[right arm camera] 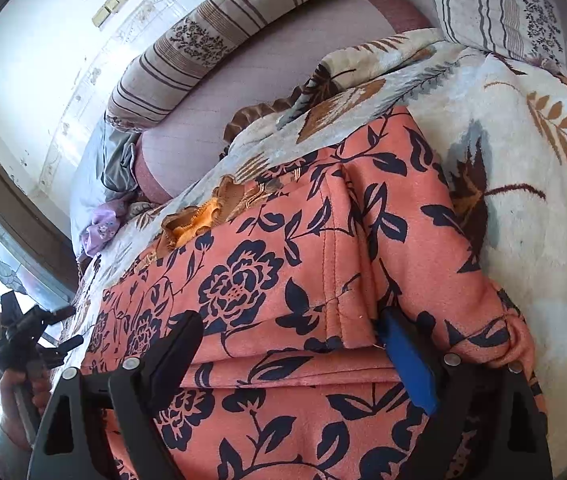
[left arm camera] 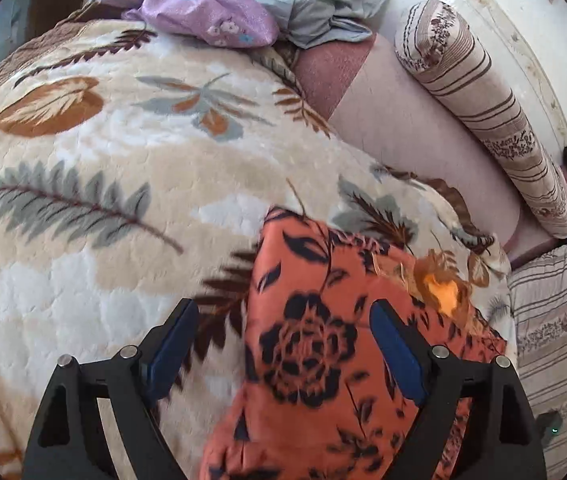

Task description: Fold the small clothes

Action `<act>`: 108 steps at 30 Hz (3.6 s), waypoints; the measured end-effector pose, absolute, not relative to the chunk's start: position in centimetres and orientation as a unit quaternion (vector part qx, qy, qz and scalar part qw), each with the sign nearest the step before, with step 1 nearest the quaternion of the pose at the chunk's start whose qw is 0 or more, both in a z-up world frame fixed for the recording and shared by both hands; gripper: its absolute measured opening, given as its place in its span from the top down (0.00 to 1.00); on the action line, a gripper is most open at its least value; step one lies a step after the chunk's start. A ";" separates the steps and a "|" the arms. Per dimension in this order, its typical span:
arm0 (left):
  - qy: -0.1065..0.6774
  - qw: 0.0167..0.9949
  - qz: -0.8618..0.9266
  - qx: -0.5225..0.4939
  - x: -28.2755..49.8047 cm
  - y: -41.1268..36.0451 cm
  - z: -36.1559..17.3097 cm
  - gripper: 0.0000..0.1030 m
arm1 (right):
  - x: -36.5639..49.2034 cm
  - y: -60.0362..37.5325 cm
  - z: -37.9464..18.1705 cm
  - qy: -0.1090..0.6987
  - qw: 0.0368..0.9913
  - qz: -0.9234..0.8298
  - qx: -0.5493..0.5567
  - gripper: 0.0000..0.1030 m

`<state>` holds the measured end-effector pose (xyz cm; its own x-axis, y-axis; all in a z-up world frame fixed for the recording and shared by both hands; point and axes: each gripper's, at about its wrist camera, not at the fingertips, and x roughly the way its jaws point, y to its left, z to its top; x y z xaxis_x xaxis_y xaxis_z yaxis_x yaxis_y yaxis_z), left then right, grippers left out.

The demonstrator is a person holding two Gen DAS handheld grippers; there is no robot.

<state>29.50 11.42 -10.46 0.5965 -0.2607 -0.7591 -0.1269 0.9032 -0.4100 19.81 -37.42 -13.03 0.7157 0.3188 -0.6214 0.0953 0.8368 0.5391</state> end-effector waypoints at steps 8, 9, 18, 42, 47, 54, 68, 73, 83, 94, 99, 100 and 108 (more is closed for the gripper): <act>0.456 0.881 -0.030 -0.121 31.6 10.0 -14.2 0.67 | 20.0 -39.7 -7.6 0.383 0.877 0.066 0.282 0.13; 0.453 0.881 -0.031 -0.130 31.8 10.0 -14.4 0.67 | 20.1 -40.8 -6.2 0.371 0.886 0.044 0.274 0.13; 0.437 0.890 -0.028 -0.125 30.3 10.3 -13.9 0.67 | 30.6 -46.3 -12.6 0.484 0.832 -0.045 0.265 0.74; 0.451 0.888 -0.014 -0.083 13.7 7.0 -8.1 0.39 | 6.4 -40.9 -6.4 0.463 0.845 0.059 0.260 0.19; 0.489 0.868 -0.025 -0.084 9.6 6.7 -10.2 0.26 | 3.1 -42.5 -9.4 0.491 0.822 0.051 0.283 0.18; 0.490 0.862 -0.023 -0.130 2.8 9.9 -10.3 0.26 | -2.8 -46.1 -8.7 0.479 0.819 0.044 0.313 0.18; 0.537 0.836 -0.020 -0.109 -2.6 10.7 -12.1 0.25 | -7.3 -43.8 -12.7 0.532 0.776 0.094 0.324 0.41; 0.527 0.840 -0.027 -0.126 -3.5 11.3 -11.8 0.25 | -7.6 -42.9 -12.7 0.541 0.786 0.096 0.283 0.41; 0.556 0.819 -0.031 -0.137 -4.0 12.0 -13.1 0.68 | -7.6 -42.8 -12.6 0.549 0.785 0.096 0.269 0.41; 0.552 0.827 -0.031 -0.108 -4.0 11.3 -13.0 0.59 | -7.3 -43.1 -13.0 0.565 0.778 0.085 0.263 0.43; 0.528 0.841 -0.049 -0.110 -4.5 11.2 -11.4 0.92 | -7.8 -42.7 -11.1 0.547 0.792 0.092 0.255 0.90; 0.521 0.844 -0.053 -0.113 -4.7 11.2 -10.8 0.92 | -7.9 -42.9 -10.4 0.539 0.794 0.095 0.265 0.90; 0.552 0.820 -0.042 -0.144 -3.6 12.2 -13.0 0.92 | -7.0 -44.3 -11.7 0.546 0.775 0.086 0.306 0.90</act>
